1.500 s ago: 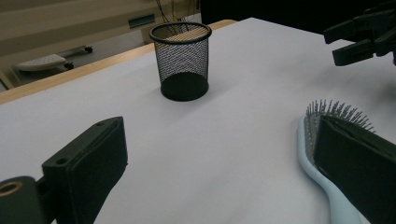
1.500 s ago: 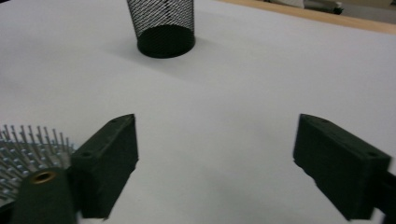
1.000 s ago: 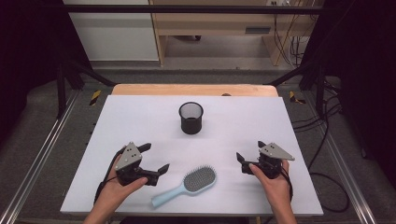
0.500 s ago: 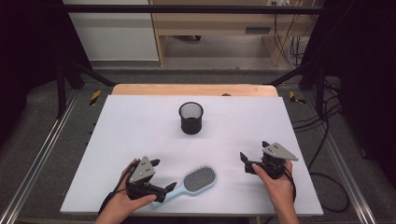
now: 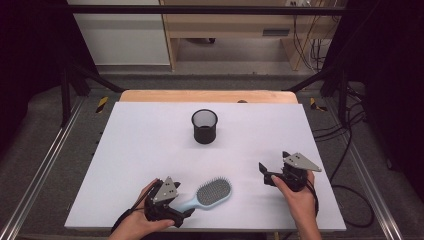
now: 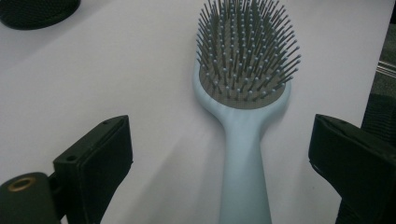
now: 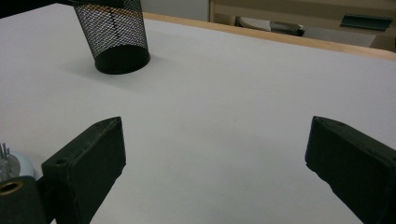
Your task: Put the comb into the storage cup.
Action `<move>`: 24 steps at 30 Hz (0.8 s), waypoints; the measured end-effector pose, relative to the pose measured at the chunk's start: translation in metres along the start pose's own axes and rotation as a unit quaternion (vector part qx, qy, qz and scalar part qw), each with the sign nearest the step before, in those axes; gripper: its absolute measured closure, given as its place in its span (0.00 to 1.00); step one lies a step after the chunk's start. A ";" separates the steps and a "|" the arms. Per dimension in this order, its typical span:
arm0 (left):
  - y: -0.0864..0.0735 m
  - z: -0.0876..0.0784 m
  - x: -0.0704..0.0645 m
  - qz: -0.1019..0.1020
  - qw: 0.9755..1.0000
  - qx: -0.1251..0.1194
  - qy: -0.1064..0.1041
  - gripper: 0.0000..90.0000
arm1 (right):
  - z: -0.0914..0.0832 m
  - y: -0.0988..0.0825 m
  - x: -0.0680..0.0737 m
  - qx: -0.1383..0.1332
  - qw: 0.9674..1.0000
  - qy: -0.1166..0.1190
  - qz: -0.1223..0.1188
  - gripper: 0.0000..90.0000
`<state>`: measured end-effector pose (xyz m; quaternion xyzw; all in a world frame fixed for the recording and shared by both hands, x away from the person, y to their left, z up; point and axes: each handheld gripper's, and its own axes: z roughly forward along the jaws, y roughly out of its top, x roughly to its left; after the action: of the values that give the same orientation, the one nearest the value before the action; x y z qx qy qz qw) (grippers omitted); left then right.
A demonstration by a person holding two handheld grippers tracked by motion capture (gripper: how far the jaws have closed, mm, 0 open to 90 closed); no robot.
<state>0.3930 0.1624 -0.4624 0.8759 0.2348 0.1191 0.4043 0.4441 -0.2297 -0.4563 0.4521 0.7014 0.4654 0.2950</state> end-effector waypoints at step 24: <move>0.000 0.016 -0.007 0.009 0.998 0.058 -0.031 0.58 | 0.005 -0.001 0.003 0.013 1.000 0.005 -0.005 0.07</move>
<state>0.3931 0.1480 -0.4733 0.9030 0.2209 0.0822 0.3591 0.4465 -0.2256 -0.4593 0.4498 0.7111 0.4569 0.2886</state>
